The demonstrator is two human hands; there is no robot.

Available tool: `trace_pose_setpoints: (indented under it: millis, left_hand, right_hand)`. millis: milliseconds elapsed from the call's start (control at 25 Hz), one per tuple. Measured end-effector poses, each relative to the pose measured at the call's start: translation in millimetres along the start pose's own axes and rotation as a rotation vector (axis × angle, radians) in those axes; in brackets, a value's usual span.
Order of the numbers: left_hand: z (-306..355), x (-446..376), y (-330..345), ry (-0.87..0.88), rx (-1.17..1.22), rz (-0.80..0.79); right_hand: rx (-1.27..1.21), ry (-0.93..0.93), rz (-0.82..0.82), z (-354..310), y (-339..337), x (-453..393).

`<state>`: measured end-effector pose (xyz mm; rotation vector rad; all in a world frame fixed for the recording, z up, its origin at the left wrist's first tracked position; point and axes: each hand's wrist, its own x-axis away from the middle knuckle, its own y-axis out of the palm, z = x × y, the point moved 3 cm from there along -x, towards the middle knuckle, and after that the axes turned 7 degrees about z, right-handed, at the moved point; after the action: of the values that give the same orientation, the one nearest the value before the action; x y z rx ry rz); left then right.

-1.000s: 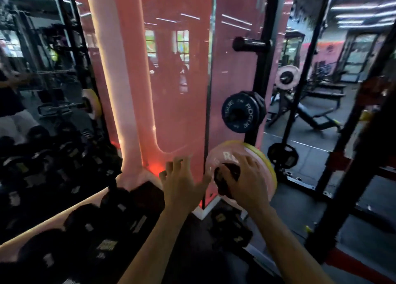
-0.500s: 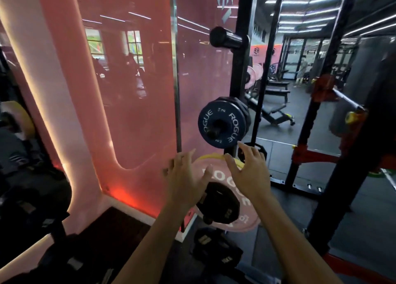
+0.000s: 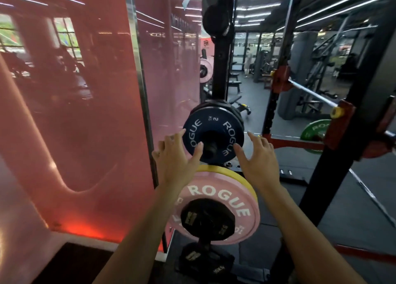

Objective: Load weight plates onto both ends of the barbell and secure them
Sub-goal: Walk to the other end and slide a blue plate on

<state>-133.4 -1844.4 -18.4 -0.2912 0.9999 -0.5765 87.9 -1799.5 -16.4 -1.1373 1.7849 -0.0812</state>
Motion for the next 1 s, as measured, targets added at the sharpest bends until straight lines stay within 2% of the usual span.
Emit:
trace_pose_setpoints:
  millis: [160,320,440,640,1000]
  left_hand:
    - [-23,-36,25,0.018,0.046,-0.015]
    - [-33,-57,52,0.082,-0.011,-0.095]
    - [-44,-69,63,0.107,0.043,-0.129]
    - [-53,-74,64,0.128,0.105,-0.145]
    - [-58,-51,40,0.150,0.387,-0.156]
  right_hand:
    - [0.079,-0.003,0.019,-12,19,-17]
    - [0.133,-0.008,0.029,-11,29,-30]
    - [0.169,0.020,0.008,-5,33,-38]
    - [0.164,0.034,0.032,-5,34,-40]
    - [0.078,0.095,0.036,-17,15,-7]
